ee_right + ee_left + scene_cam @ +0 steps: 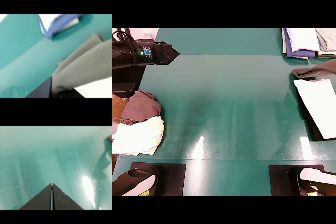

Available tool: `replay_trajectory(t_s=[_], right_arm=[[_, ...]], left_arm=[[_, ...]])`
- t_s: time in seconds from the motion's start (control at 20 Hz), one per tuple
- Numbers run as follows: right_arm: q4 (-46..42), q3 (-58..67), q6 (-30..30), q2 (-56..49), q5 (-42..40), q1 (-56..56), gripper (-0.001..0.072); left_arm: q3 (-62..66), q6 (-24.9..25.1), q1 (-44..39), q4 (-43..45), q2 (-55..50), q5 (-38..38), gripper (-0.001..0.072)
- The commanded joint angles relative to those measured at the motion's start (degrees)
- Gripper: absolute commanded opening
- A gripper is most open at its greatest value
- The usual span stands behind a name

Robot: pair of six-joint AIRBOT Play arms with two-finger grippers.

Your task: Fold the shirts.

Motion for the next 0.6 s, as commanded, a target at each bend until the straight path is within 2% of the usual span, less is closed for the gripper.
replay_trajectory(t_s=[0.0,0.25,0.4,0.55], right_arm=[[0.31,0.02,0.0,5.22,-0.22,-1.4,0.0016],[-0.74,-0.02,-0.2,9.16,8.5,-2.84,0.0016],[-6.4,-0.79,-0.15,10.84,14.29,-2.78,0.0016],[-11.26,-7.87,0.04,14.8,16.87,-4.59,0.0016]], left_arm=[[0.0,-0.04,-0.07,0.0,-0.02,-0.02,0.0027],[0.0,-0.02,-0.07,0.0,-0.02,-0.46,0.0027],[0.0,0.02,-0.07,0.07,-0.02,-1.49,0.0027],[0.0,0.46,-0.04,0.09,-0.02,-2.14,0.0027]])
